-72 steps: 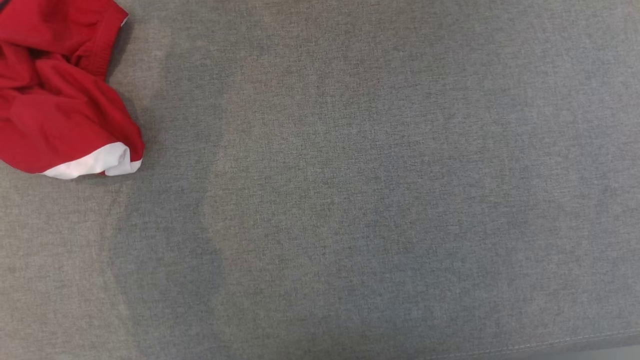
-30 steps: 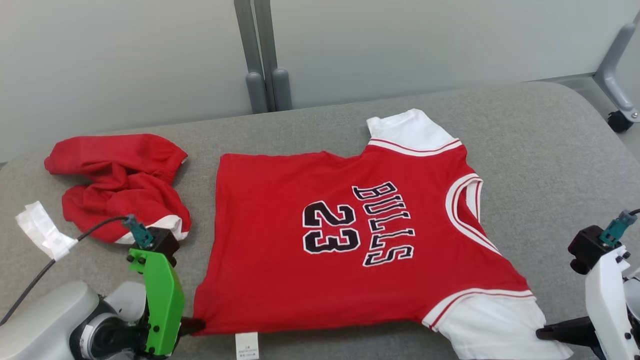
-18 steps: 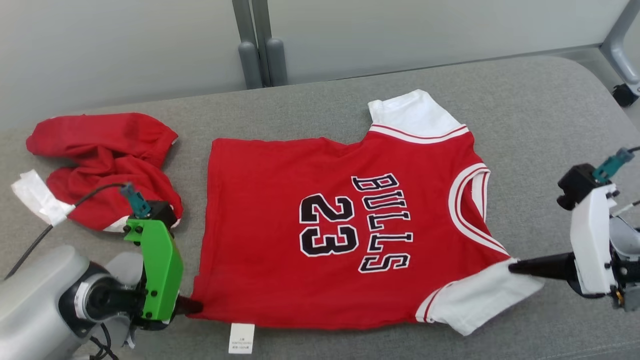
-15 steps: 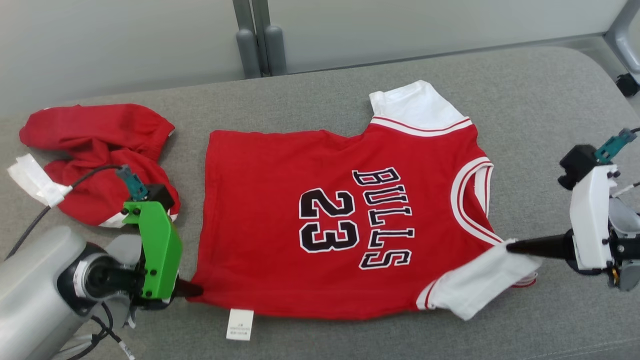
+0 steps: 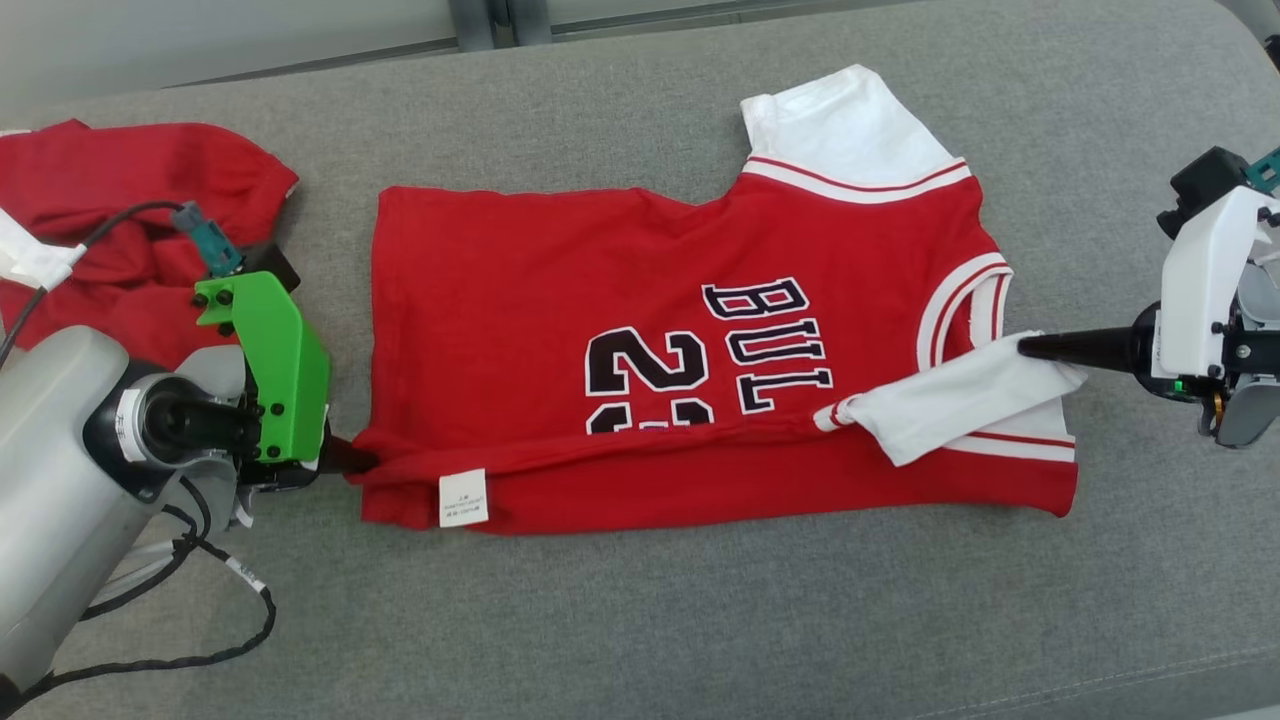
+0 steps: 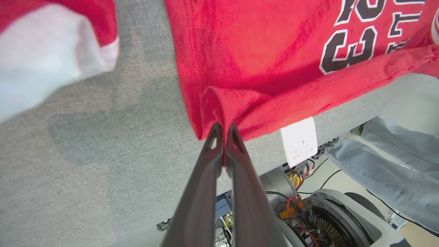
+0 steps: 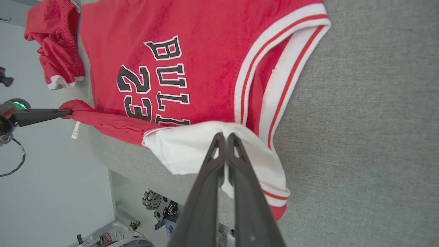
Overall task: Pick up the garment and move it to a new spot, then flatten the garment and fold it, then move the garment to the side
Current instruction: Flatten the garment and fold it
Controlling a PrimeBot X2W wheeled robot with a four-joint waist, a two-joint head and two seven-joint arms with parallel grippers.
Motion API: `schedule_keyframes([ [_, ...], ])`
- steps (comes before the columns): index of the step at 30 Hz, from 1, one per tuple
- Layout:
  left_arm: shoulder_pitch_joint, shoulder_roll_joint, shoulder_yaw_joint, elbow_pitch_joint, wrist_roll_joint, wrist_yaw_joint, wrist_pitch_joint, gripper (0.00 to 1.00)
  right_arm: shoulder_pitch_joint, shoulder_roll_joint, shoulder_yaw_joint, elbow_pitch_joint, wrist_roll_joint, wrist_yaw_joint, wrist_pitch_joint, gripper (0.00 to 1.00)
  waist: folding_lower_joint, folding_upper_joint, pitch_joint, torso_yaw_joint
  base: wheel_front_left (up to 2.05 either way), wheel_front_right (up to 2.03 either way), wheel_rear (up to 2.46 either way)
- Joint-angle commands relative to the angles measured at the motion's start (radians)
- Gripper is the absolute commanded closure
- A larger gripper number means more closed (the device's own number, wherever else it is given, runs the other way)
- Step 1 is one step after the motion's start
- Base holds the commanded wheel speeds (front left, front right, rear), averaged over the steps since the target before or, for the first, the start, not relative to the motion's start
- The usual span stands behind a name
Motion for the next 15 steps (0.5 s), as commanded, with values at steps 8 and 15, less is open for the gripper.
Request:
schedule_keyframes([
  [8,-0.042,-0.051,0.013,0.078,0.018,-0.018,-0.036,0.44,-0.035,0.074,-0.022,0.082,0.022,0.000,-0.051,0.50,0.0000,0.0000,0.012,-0.015,0.00,0.00,0.00],
  [15,-0.021,-0.073,0.037,0.123,0.033,-0.065,-0.127,0.00,-0.022,0.100,-0.063,0.077,-0.055,0.000,-0.219,0.00,0.0000,0.0000,-0.050,-0.012,0.00,0.00,0.00],
])
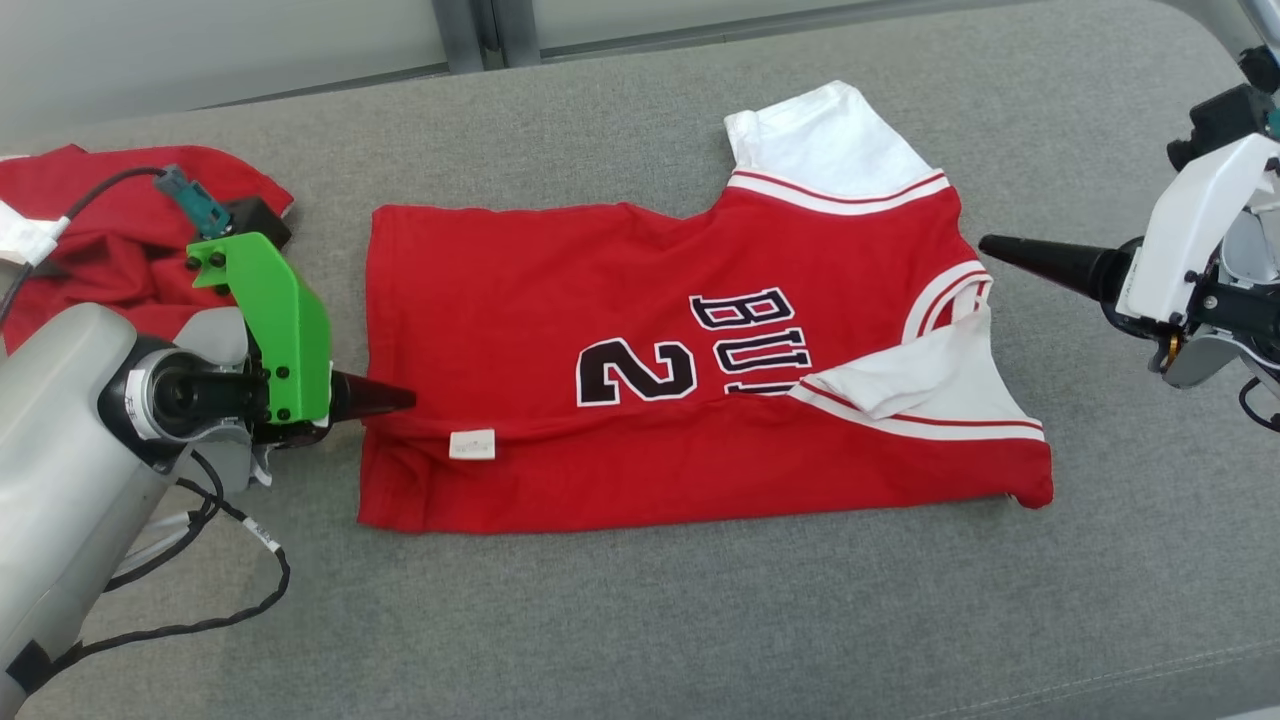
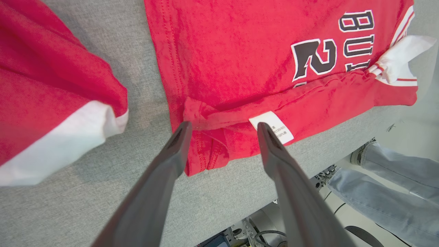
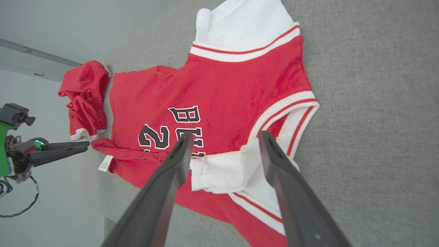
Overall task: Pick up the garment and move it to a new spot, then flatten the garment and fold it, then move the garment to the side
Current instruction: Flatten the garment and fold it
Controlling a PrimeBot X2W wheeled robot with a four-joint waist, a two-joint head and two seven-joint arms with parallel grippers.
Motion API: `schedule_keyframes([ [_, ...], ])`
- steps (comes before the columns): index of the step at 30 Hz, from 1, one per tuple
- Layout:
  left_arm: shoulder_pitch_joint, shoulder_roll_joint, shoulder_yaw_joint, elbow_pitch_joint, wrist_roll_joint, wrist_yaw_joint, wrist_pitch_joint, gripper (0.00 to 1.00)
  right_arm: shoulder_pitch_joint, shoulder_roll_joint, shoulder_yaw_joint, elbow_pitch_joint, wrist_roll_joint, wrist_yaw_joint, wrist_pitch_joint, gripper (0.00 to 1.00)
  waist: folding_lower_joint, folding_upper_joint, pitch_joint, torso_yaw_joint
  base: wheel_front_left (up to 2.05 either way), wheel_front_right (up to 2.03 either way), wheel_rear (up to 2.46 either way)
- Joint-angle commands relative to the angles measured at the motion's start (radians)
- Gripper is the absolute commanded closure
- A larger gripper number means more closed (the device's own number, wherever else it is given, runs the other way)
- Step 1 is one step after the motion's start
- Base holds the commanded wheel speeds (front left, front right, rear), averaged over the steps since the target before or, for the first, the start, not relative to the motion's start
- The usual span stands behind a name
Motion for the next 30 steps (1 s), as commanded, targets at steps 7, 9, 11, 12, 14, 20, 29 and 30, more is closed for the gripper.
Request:
schedule_keyframes([
  [7,0.071,0.027,0.035,-0.020,0.108,-0.099,-0.267,0.00,0.103,-0.021,-0.052,-0.095,-0.129,0.000,-0.308,0.00,0.0000,0.0000,-0.107,0.013,0.00,0.00,0.00],
  [9,0.103,0.037,0.043,-0.038,0.155,-0.111,-0.377,0.00,0.141,-0.026,-0.064,-0.120,-0.170,0.000,-0.413,0.00,0.0000,0.0000,-0.130,0.014,0.00,0.00,0.00],
  [11,0.142,0.045,0.060,-0.058,0.193,-0.107,-0.504,0.00,0.184,-0.028,-0.074,-0.139,-0.204,0.000,-0.519,0.00,0.0000,0.0000,-0.150,0.017,0.00,0.00,0.00],
  [12,0.165,0.052,0.069,-0.071,0.225,-0.094,-0.580,0.00,0.205,-0.032,-0.081,-0.146,-0.226,0.000,-0.580,0.00,0.0000,0.0000,-0.160,0.019,0.00,0.00,0.00],
  [14,0.207,0.061,0.076,-0.095,0.288,-0.062,-0.710,0.00,0.244,-0.037,-0.094,-0.159,-0.269,0.000,-0.675,0.00,0.0000,0.0000,-0.176,0.024,0.00,0.00,0.00],
  [20,0.352,0.061,0.113,-0.193,0.417,0.089,-1.049,0.00,0.424,0.027,-0.377,-0.148,-0.472,0.000,-0.723,0.00,0.0000,0.0000,-0.210,0.040,0.00,0.00,0.00],
  [29,0.627,0.009,0.233,-0.387,0.564,0.259,-1.206,0.00,0.888,0.314,-0.868,-0.300,-0.889,0.000,-0.724,0.00,0.0000,0.0000,-0.223,0.060,0.00,0.00,0.00],
  [30,0.658,-0.002,0.252,-0.402,0.587,0.267,-1.204,0.00,0.919,0.334,-0.883,-0.306,-0.907,0.000,-0.724,0.00,0.0000,0.0000,-0.222,0.061,0.00,0.00,0.00],
])
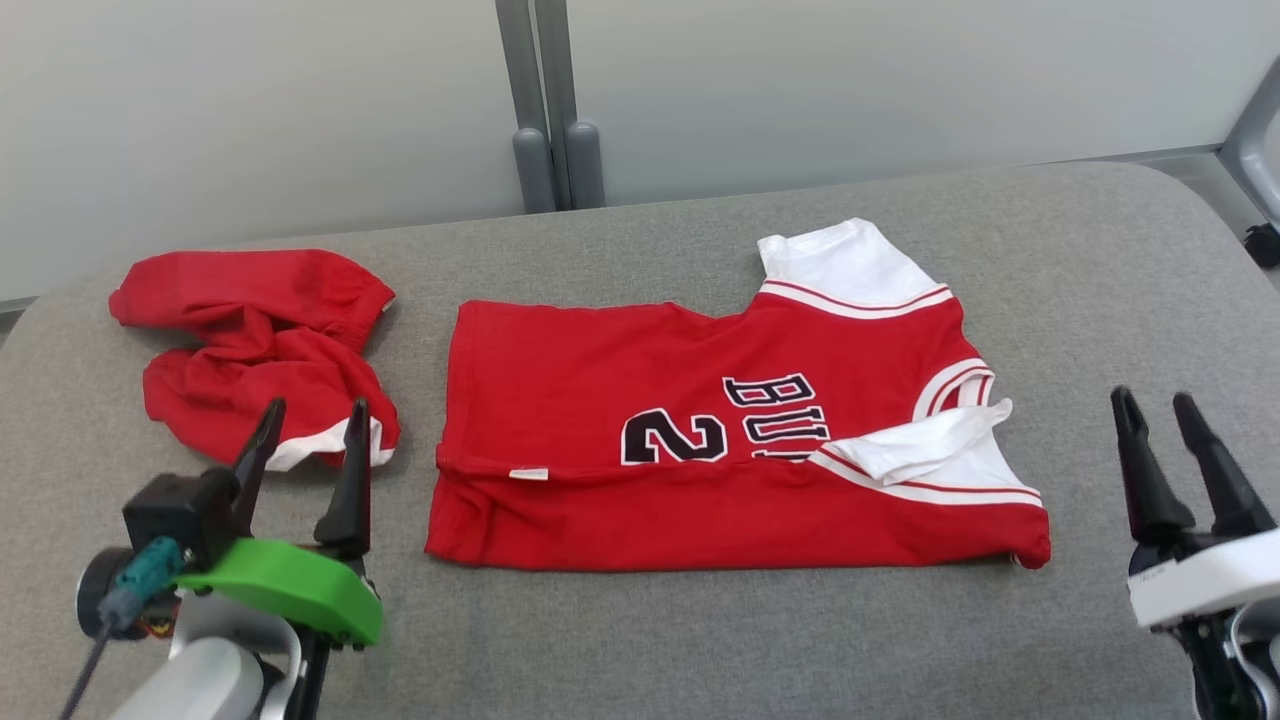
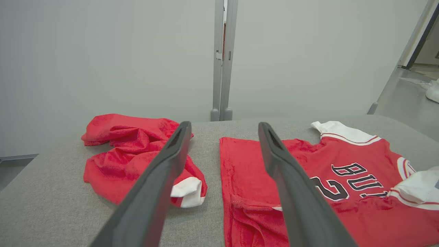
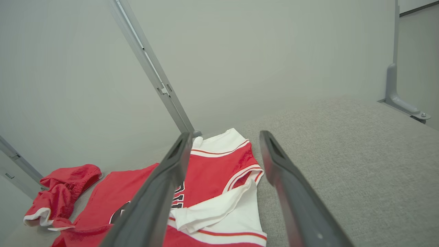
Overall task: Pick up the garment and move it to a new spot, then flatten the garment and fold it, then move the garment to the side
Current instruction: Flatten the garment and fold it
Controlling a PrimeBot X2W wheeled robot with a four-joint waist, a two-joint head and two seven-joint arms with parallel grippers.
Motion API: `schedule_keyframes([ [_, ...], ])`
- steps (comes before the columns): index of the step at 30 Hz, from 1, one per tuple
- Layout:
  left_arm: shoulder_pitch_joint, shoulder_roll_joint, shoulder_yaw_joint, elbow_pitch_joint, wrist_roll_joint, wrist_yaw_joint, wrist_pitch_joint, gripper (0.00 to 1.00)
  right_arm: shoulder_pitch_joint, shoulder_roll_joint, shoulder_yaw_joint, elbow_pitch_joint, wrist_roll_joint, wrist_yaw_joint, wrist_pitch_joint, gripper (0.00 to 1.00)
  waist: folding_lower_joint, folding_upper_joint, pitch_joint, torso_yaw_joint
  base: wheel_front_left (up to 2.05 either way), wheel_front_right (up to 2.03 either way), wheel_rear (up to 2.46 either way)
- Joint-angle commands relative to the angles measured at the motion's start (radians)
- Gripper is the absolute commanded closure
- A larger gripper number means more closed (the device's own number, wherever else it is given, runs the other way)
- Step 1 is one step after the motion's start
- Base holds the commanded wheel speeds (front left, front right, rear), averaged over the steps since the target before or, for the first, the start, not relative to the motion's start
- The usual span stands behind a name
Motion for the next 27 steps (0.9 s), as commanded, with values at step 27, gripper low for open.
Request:
schedule_keyframes([
  [27,-0.112,-0.231,-0.124,0.411,0.065,-0.183,0.317,0.00,-0.157,0.058,0.170,0.363,0.040,0.000,0.259,0.00,0.0000,0.0000,0.119,-0.007,0.00,0.00,0.00],
])
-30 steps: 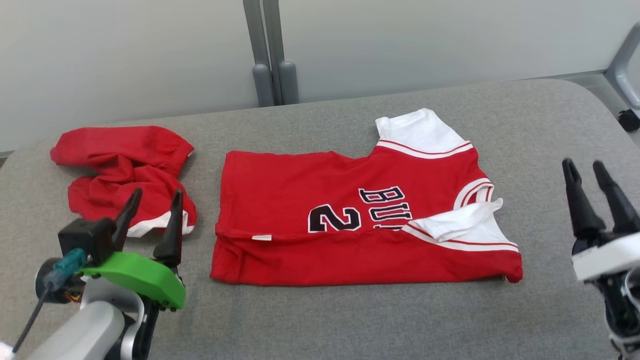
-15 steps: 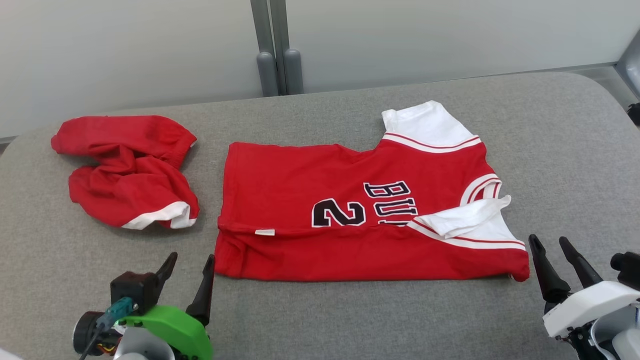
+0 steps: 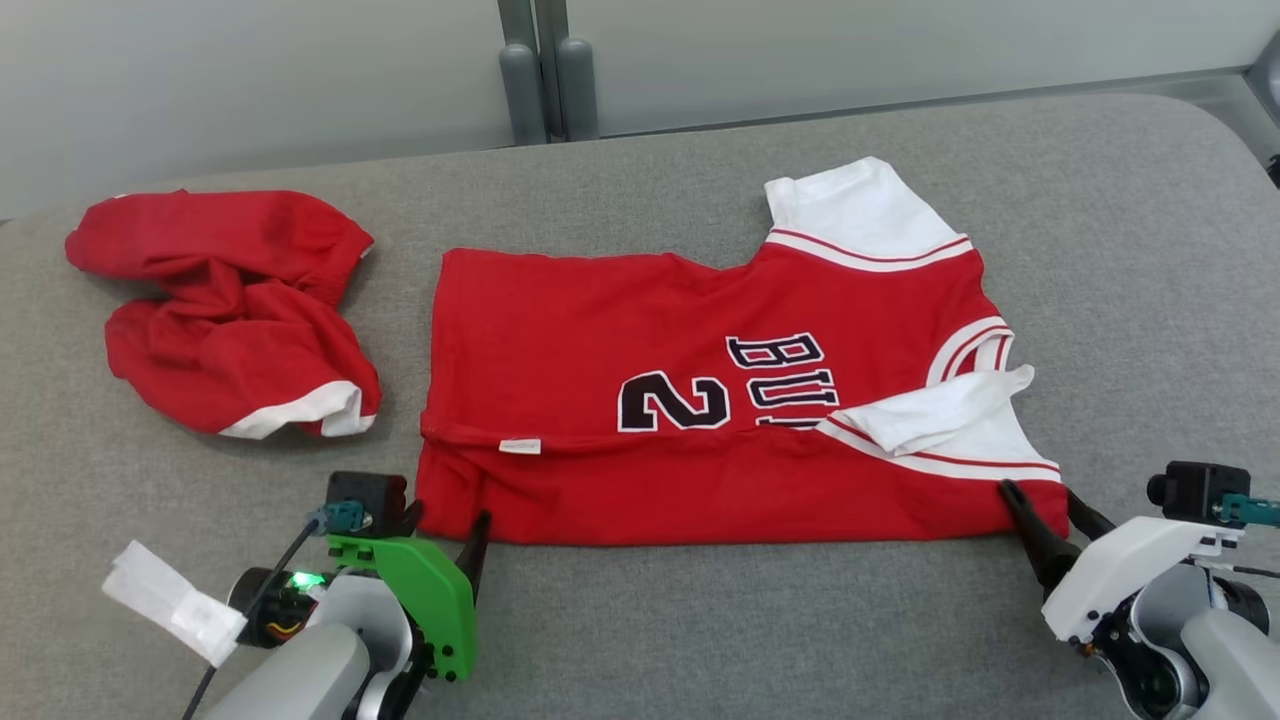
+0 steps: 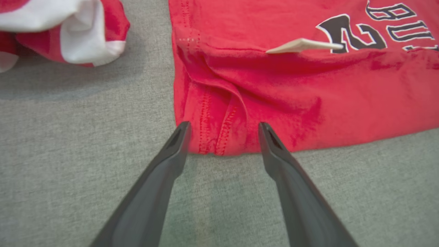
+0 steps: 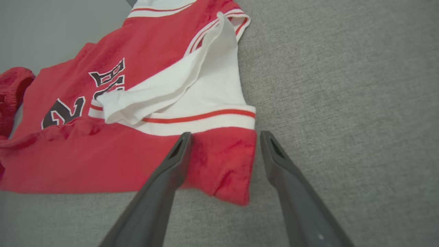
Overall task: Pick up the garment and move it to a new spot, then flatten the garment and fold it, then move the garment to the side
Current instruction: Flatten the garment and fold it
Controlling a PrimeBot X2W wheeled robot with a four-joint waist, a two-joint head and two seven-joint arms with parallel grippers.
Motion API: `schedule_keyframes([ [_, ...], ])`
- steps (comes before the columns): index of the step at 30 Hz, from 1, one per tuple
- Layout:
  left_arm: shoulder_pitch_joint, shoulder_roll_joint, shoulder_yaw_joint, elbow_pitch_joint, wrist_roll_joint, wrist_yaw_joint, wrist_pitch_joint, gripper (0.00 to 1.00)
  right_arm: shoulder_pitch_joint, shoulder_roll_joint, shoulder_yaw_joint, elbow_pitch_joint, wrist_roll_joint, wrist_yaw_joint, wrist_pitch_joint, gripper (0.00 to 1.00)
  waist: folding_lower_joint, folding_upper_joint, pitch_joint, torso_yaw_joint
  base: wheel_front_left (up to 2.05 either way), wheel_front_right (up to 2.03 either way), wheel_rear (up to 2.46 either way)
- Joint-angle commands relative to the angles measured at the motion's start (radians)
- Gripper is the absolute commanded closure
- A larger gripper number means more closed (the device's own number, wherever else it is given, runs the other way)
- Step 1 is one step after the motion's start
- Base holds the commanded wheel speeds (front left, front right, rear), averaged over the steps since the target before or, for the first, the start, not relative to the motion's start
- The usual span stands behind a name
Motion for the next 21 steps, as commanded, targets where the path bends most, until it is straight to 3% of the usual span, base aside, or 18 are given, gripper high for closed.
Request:
schedule_keyframes([
  [1,-0.027,-0.007,-0.005,0.026,0.021,0.006,0.006,0.00,-0.021,0.001,0.009,0.008,0.010,0.000,0.003,0.00,0.0000,0.0000,0.017,-0.012,0.00,0.00,0.00],
  [6,-0.071,-0.019,-0.020,0.125,0.052,0.041,0.012,0.00,-0.054,0.005,0.048,0.041,0.029,0.000,0.000,0.00,0.0000,0.0000,0.030,-0.022,0.00,0.00,0.00],
  [9,-0.069,-0.021,-0.014,0.156,0.034,0.024,0.009,0.00,-0.060,0.000,0.066,0.058,0.044,0.000,-0.006,0.00,0.0000,0.0000,0.029,-0.022,0.00,0.00,0.00],
  [10,-0.067,-0.021,-0.014,0.162,0.031,0.019,0.009,0.00,-0.060,-0.001,0.072,0.061,0.048,0.000,-0.005,0.20,0.0000,0.0000,0.028,-0.022,0.00,0.00,0.00],
  [11,-0.062,-0.021,-0.013,0.169,0.023,0.013,0.012,0.00,-0.058,-0.002,0.081,0.063,0.057,0.000,-0.002,0.54,0.0000,0.0000,0.025,-0.021,0.00,0.00,0.00],
  [12,-0.057,-0.022,-0.011,0.173,0.017,0.007,0.014,0.05,-0.057,-0.004,0.087,0.064,0.065,0.000,0.000,0.98,0.0000,0.0000,0.022,-0.021,0.00,0.00,0.00],
  [14,-0.049,-0.025,-0.010,0.176,0.005,-0.004,0.017,1.00,-0.055,-0.009,0.099,0.063,0.083,0.000,-0.002,1.00,0.0000,0.0000,0.016,-0.018,0.00,0.00,0.00],
  [21,-0.023,-0.024,0.001,0.151,-0.029,-0.047,0.008,1.00,-0.061,-0.029,0.143,0.042,0.145,0.000,-0.017,1.00,0.0000,0.0000,-0.020,-0.008,0.00,0.00,0.00],
])
